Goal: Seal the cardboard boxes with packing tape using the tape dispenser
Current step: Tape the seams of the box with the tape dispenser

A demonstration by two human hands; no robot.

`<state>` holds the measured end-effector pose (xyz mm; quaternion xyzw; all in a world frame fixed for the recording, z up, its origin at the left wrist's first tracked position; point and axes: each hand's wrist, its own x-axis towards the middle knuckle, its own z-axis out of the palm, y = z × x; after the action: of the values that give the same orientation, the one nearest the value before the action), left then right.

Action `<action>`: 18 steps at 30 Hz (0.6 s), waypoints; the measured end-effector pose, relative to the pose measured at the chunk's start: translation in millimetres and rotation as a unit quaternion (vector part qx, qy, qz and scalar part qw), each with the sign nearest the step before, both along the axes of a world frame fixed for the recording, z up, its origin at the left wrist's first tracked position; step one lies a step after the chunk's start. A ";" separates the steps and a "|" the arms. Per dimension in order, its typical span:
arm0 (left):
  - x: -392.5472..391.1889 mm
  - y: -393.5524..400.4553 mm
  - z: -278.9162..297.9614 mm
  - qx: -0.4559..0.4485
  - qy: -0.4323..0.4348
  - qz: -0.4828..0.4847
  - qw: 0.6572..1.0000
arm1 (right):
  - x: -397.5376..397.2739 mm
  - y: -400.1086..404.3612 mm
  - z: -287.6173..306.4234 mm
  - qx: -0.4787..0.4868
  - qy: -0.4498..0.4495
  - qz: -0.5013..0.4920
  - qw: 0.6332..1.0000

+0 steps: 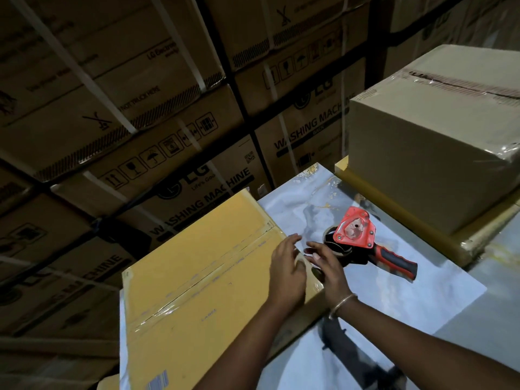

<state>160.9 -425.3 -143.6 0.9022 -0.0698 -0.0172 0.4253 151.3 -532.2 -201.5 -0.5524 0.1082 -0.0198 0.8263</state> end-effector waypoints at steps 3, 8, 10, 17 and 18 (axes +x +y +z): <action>2.9 28.9 -3.5 0.161 -0.091 0.028 0.982 | 3.3 3.4 -3.3 0.058 0.021 -0.010 0.998; 6.5 49.5 -21.0 0.282 0.009 0.025 0.959 | 1.2 1.9 -9.7 0.025 0.000 0.001 1.000; 6.1 47.1 -22.7 0.298 0.017 0.025 0.954 | -5.2 -1.9 -18.3 -0.043 -0.021 0.000 0.999; 5.6 46.5 -25.1 0.310 0.026 0.025 0.950 | 0.4 -20.4 -29.4 -0.171 -0.043 0.094 0.980; 5.4 46.2 -24.9 0.308 0.025 0.027 0.951 | 4.6 -19.8 -27.1 -0.103 -0.013 0.098 0.990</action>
<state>166.3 -379.1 -168.5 0.9902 -0.0261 -0.0485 0.1285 155.9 -551.9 -228.7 -0.6419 0.0403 0.0434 0.7645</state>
